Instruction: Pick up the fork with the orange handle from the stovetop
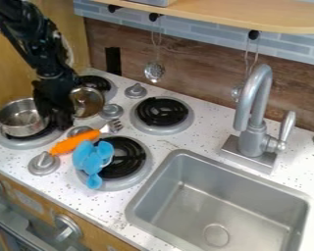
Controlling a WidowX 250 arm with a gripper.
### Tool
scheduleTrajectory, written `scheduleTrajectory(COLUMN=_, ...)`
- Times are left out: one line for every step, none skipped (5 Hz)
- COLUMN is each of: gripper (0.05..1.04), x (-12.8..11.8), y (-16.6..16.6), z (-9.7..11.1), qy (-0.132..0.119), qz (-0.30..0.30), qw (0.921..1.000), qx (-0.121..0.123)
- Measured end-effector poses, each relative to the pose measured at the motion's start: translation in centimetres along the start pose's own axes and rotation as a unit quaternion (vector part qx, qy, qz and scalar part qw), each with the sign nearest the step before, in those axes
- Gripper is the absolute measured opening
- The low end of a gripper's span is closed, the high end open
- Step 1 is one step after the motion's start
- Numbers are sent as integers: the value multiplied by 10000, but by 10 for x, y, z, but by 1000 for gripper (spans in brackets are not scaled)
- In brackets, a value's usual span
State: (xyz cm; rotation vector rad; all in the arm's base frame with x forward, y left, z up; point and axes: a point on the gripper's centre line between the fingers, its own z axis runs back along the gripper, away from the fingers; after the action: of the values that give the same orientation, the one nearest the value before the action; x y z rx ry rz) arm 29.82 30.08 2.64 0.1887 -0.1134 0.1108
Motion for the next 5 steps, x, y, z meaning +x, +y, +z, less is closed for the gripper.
scheduleTrajectory(gripper=1001, x=-6, y=1, z=0, qy=-17, qz=-125, qw=9997, qx=-201)
scheduleTrajectory(gripper=1001, x=-16, y=-8, z=-3, qy=5, qz=-192, qw=9989, qx=-426)
scheduleTrajectory(gripper=1001, x=-19, y=-16, z=0, qy=-13, qz=-245, qw=9977, qx=-625)
scheduleTrajectory(gripper=1001, x=-14, y=-18, z=18, qy=-240, qz=-274, qw=9970, qx=-682)
scheduleTrajectory(gripper=1001, x=-16, y=-18, z=18, qy=-247, qz=-277, qw=9969, qx=-686)
